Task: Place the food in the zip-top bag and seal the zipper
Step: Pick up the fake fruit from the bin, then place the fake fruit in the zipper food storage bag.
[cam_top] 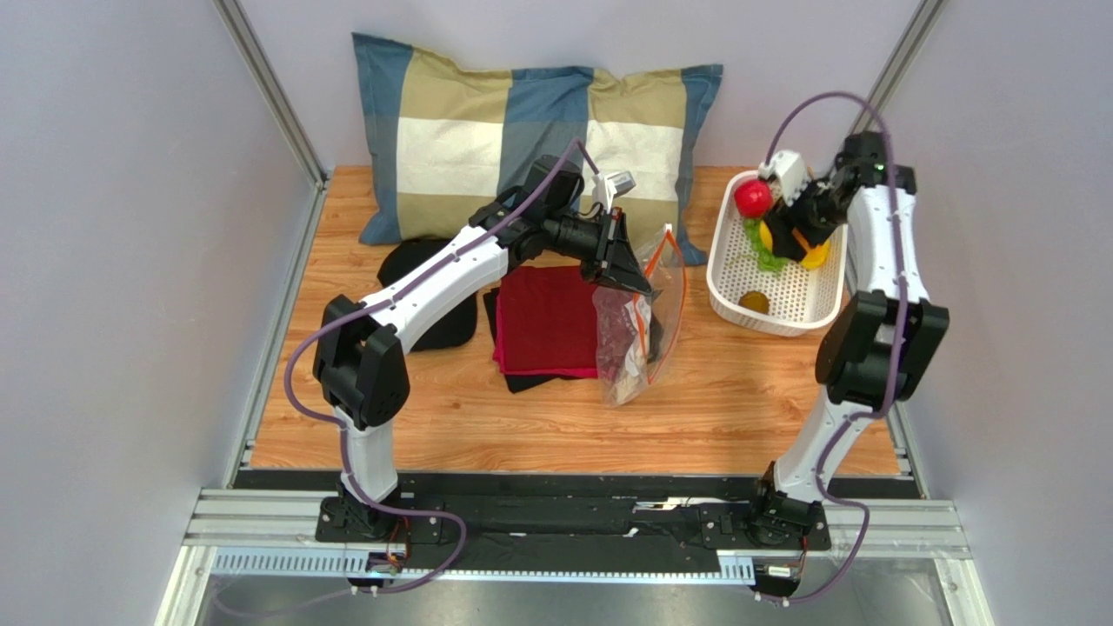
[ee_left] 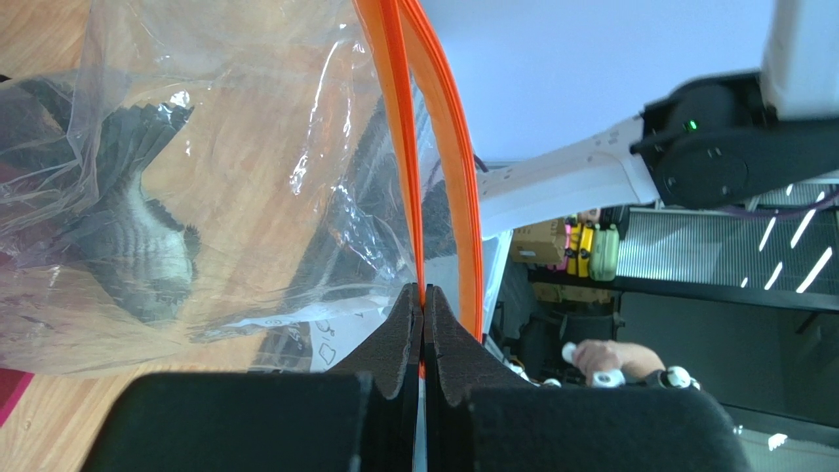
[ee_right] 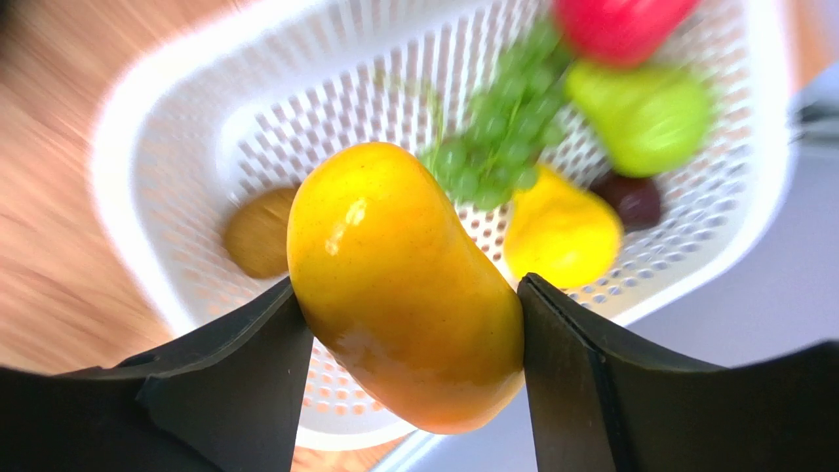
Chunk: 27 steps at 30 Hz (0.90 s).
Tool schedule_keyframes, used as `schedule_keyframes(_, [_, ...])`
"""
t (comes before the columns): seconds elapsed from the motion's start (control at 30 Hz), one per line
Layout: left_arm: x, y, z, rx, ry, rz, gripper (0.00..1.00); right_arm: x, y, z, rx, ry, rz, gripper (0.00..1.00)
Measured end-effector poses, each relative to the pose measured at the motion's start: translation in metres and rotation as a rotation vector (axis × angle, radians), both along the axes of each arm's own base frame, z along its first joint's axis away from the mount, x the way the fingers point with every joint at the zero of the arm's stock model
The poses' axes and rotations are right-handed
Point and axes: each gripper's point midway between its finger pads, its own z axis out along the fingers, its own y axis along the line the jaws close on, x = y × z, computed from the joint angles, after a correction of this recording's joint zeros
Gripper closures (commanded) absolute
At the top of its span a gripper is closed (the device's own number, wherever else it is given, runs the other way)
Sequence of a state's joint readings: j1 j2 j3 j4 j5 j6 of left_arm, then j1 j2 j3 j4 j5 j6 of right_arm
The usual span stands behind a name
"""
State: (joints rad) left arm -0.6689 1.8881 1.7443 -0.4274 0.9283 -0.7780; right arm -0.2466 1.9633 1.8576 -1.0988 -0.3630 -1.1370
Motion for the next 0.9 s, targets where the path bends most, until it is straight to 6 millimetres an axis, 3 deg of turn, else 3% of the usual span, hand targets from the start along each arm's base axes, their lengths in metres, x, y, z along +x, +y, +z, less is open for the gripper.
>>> schedule_keyframes(0.1, [0.000,0.000,0.000,-0.001,0.003,0.001,1.00,-0.006,0.031,0.076,0.184,-0.146,-0.055,0.79])
schedule_keyframes(0.2, [0.001,-0.001,0.000,-0.003,0.005,0.002,1.00,-0.028,0.078,0.148,0.462,-0.231,-0.086,0.81])
schedule_keyframes(0.3, [0.003,-0.003,-0.003,-0.006,0.012,0.004,1.00,-0.053,0.125,0.204,0.765,-0.254,-0.094,0.84])
schedule_keyframes(0.37, [0.005,-0.005,-0.004,-0.009,0.020,0.007,1.00,-0.075,0.155,0.225,0.951,-0.241,-0.097,0.87])
schedule_keyframes(0.47, [0.008,-0.008,-0.005,-0.018,0.031,0.011,1.00,-0.110,0.203,0.223,1.126,-0.142,-0.085,0.91])
schedule_keyframes(0.6, [0.009,-0.009,-0.003,-0.026,0.043,0.013,1.00,-0.137,0.251,0.232,1.216,-0.025,-0.010,1.00])
schedule_keyframes(0.7, [0.009,-0.010,0.001,-0.042,0.048,0.013,1.00,-0.146,0.261,0.227,1.237,-0.010,-0.011,1.00])
schedule_keyframes(0.9, [0.013,-0.011,0.007,-0.067,0.057,0.021,1.00,-0.153,0.261,0.176,1.252,0.072,-0.125,1.00])
